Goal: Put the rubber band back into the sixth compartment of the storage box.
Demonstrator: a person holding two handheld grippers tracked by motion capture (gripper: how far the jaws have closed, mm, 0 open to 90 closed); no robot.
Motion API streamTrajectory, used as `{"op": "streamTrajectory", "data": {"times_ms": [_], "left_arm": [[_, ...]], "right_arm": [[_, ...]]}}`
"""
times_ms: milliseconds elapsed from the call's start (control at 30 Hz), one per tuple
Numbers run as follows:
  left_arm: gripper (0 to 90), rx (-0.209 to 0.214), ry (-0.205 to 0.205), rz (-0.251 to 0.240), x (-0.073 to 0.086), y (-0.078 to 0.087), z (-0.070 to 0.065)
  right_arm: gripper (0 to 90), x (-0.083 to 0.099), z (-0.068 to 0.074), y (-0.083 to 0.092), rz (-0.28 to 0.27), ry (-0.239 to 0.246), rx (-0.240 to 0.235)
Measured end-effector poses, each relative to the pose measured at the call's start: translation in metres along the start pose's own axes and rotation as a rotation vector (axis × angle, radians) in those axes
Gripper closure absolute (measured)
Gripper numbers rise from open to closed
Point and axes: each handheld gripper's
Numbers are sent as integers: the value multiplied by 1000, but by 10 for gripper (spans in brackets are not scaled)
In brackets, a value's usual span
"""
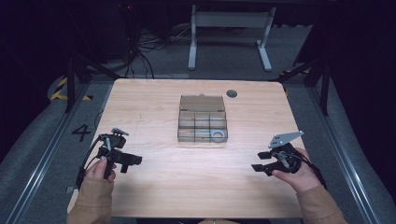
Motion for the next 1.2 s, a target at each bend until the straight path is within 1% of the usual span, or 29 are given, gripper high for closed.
{"op": "streamTrajectory", "data": {"times_ms": [167, 333, 400, 533, 567, 800, 967, 1200], "left_arm": [[166, -1, 0, 1, 0, 0, 0], [166, -2, 0, 1, 0, -1, 0], [166, -3, 0, 2, 0, -1, 0], [166, -5, 0, 2, 0, -1, 0], [166, -5, 0, 3, 0, -1, 0], [166, -9, -1, 3, 0, -2, -1], [166, -9, -2, 7, 0, -2, -1], [166, -11, -3, 6, 0, -2, -1]], "right_arm": [[439, 5, 4, -6, 10, 4, -2], [441, 12, 5, -17, 33, 10, 5], [441, 15, 6, -21, 43, 10, 0], [440, 19, 8, -28, 53, 18, 7], [440, 20, 8, -30, 52, 24, 6], [441, 28, 12, -35, 38, 27, 15], [437, 34, 15, -41, 49, 34, 21], [424, 35, 19, -44, 44, 48, 37]]}}
Point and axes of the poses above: each handheld gripper's, and its own axes: y roughly backward along the jaws, x roughly out of its underside, z roughly to its left, and after that the axes turned 10 degrees about x, right-handed
